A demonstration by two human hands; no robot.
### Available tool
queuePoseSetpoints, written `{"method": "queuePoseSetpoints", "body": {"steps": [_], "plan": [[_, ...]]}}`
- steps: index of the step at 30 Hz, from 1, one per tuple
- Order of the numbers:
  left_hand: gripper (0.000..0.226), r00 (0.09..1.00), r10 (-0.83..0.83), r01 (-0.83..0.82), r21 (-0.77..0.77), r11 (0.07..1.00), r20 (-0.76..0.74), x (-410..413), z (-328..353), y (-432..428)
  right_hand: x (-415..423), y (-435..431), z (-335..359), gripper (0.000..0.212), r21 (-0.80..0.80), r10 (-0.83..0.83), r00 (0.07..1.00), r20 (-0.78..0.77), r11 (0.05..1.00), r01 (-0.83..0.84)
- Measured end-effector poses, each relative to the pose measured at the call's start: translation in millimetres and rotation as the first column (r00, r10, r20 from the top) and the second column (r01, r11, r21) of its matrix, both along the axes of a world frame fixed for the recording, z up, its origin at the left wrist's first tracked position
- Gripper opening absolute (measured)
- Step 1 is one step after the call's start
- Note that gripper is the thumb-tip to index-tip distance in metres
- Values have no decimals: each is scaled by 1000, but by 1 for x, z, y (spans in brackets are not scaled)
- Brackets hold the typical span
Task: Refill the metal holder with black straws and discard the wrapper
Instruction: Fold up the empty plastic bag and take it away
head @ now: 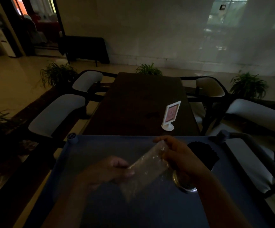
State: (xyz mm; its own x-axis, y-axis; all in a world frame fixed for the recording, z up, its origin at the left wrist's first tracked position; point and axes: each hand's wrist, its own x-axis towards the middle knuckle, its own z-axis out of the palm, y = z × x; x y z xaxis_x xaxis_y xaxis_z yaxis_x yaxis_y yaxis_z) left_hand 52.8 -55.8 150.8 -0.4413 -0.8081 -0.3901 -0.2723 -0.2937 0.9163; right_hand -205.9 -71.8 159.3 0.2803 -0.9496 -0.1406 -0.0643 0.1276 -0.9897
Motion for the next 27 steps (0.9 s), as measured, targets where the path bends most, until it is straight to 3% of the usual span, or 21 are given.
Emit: {"method": "queuePoseSetpoints", "body": {"steps": [2,5,10,15,21,27], "plan": [[33,999,-40,40,1,999,27,-4,1,-2,1,1,6,36,5,78,997,-19,997,-77],[25,998,-21,18,-52,998,-59,-16,1,-1,5,1,8,36,-6,96,995,-32,995,-96],[20,964,168,-189,-88,978,-207,-29,-1,2,9,6,-1,44,97,-109,933,342,992,80],[26,880,325,-367,-63,928,-347,-36,-4,4,27,24,-11,41,132,-24,970,243,991,-9],[33,898,350,-384,-84,920,-268,-42,-3,5,34,24,-9,15,71,-62,998,33,996,60],[19,927,312,-339,-111,934,-208,-39,-2,4,30,23,-13,14,60,-106,994,-6,993,106]]}}
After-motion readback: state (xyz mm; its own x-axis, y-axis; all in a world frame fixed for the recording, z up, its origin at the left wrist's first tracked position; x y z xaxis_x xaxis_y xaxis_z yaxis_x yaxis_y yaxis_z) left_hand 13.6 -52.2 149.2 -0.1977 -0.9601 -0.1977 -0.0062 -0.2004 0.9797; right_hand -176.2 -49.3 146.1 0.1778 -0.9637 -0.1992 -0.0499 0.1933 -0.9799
